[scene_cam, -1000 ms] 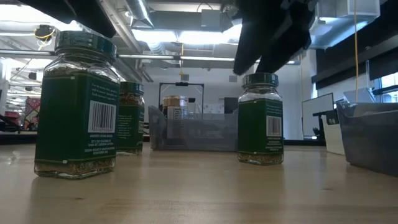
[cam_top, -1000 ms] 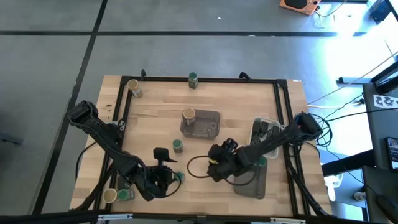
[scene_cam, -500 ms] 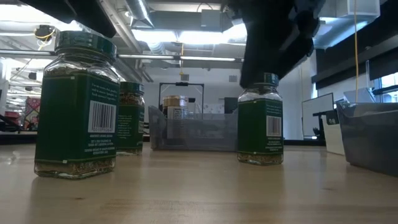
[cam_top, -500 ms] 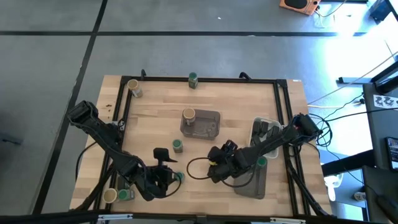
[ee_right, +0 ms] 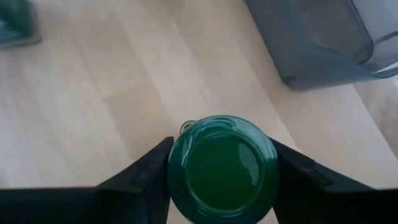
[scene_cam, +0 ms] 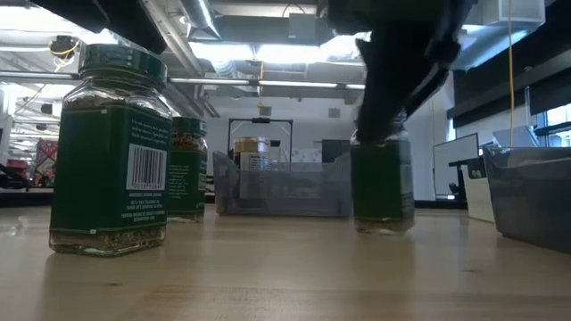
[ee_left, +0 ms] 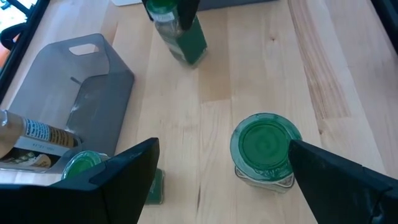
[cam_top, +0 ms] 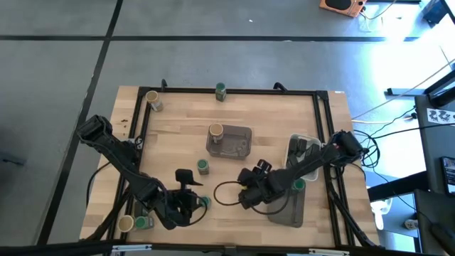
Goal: Sort spices by type
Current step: Put back all the green seasoning bottles into the bottom black bin
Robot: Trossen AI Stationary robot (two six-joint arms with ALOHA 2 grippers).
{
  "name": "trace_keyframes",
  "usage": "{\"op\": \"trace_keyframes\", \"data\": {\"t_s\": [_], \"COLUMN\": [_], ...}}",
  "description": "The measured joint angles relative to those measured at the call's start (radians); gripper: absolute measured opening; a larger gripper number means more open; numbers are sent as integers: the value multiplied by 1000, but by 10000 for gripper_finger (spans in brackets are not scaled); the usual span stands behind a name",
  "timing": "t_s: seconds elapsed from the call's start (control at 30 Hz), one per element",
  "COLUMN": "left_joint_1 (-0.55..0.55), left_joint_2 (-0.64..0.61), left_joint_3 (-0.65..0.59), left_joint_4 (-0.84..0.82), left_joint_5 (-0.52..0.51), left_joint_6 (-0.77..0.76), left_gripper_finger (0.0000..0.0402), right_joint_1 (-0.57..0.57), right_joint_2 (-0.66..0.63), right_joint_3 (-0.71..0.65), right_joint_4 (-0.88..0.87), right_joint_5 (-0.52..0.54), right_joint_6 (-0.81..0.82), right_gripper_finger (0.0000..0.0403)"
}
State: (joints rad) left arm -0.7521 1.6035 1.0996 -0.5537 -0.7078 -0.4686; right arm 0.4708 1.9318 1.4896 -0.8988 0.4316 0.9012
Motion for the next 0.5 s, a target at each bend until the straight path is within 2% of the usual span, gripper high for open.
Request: {"op": "trace_keyframes", "data": {"t_s": [0.13,0.5], "left_joint_1": [0,0], "left_joint_2": [0,0], "left_joint_3": [0,0], "left_joint_4": [3,16], "left_joint_5": [0,0], "left_joint_6": [1,4], "left_gripper_finger": [354,354], "right_joint_1": [29,148], "right_joint_2": [-48,-211], "right_joint_3": [0,0], "right_joint_4": [-13,-243], "right_joint_5": [-10,-42], "right_joint_6": [-17,66], "right_gripper_finger": [204,204]}}
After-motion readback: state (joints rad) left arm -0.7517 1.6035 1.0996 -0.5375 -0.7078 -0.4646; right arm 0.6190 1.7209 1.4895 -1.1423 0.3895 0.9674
